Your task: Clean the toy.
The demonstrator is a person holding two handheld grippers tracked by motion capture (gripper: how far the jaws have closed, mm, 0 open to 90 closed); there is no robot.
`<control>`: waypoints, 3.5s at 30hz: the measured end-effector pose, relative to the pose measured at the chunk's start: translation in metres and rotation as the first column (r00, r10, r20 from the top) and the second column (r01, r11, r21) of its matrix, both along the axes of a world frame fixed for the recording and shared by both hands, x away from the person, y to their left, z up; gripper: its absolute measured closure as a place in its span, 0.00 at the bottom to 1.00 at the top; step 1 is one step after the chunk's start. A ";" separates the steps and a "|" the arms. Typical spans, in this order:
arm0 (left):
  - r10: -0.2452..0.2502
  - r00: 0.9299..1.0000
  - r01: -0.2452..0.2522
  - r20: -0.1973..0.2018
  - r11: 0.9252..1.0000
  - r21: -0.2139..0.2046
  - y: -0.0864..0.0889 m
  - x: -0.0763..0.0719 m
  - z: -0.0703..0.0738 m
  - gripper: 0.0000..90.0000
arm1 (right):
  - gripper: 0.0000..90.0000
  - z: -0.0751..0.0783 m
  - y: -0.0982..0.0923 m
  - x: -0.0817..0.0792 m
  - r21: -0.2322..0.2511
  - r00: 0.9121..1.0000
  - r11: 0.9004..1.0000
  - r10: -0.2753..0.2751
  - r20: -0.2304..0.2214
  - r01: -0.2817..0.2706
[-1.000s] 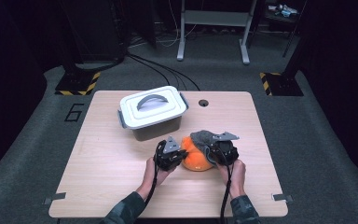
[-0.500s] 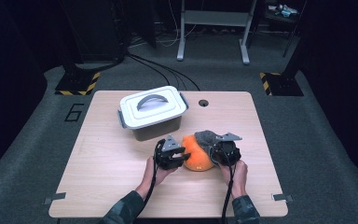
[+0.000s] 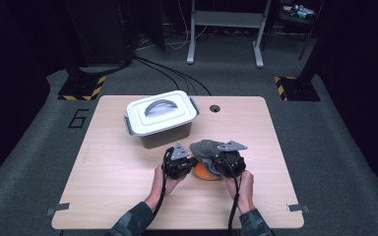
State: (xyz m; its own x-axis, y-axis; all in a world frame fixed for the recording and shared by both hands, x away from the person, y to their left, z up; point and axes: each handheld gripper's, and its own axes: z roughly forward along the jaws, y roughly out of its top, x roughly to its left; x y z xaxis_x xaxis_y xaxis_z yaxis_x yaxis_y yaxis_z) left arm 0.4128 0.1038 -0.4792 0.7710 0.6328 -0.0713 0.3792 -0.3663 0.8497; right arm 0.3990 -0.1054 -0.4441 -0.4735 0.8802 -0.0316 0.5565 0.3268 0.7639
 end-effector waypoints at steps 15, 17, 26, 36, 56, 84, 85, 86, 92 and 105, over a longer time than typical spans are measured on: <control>-0.083 0.997 0.083 0.010 0.996 0.017 0.014 -0.007 0.003 0.43 | 0.81 -0.011 -0.026 0.017 0.005 0.997 0.997 -0.077 -0.032 0.077; -0.106 0.994 0.105 0.008 0.994 0.021 0.013 -0.008 0.001 0.41 | 0.81 -0.011 -0.028 0.019 0.014 0.996 0.997 -0.076 -0.039 0.077; -0.128 0.991 0.127 0.028 0.991 0.039 -0.015 -0.012 -0.011 0.83 | 0.81 -0.007 -0.028 0.019 0.005 0.994 0.995 -0.104 -0.026 0.104; -0.094 0.995 0.092 0.046 0.995 0.039 -0.017 -0.013 -0.013 0.95 | 0.81 0.014 0.028 -0.008 -0.153 0.999 0.988 -0.016 0.038 0.022; -0.072 0.993 0.060 0.093 0.991 0.121 -0.019 -0.016 -0.007 0.54 | 0.81 -0.011 -0.032 0.021 -0.112 0.986 0.980 -0.165 -0.015 0.163; -0.045 0.992 0.033 -0.119 0.995 -0.099 -0.014 -0.001 0.005 0.89 | 0.81 0.006 -0.007 -0.016 -0.060 0.997 0.996 -0.062 0.053 0.065; -0.048 0.992 0.036 -0.119 0.994 -0.102 -0.012 0.000 0.004 0.89 | 0.81 0.004 -0.009 -0.011 -0.074 0.995 0.994 -0.079 0.055 0.083; -0.049 0.992 0.037 -0.118 0.994 -0.101 -0.012 0.001 0.004 0.89 | 0.82 0.001 -0.013 -0.007 -0.089 0.994 0.991 -0.096 0.054 0.101; -0.062 0.993 0.052 -0.102 0.994 -0.094 -0.012 0.003 0.003 0.87 | 0.81 -0.009 -0.028 0.011 -0.054 0.990 0.988 -0.144 -0.005 0.143; -0.082 0.985 0.056 0.151 0.984 0.171 -0.035 -0.010 0.001 0.67 | 0.81 -0.008 -0.031 0.017 0.019 0.988 0.988 -0.155 -0.027 0.156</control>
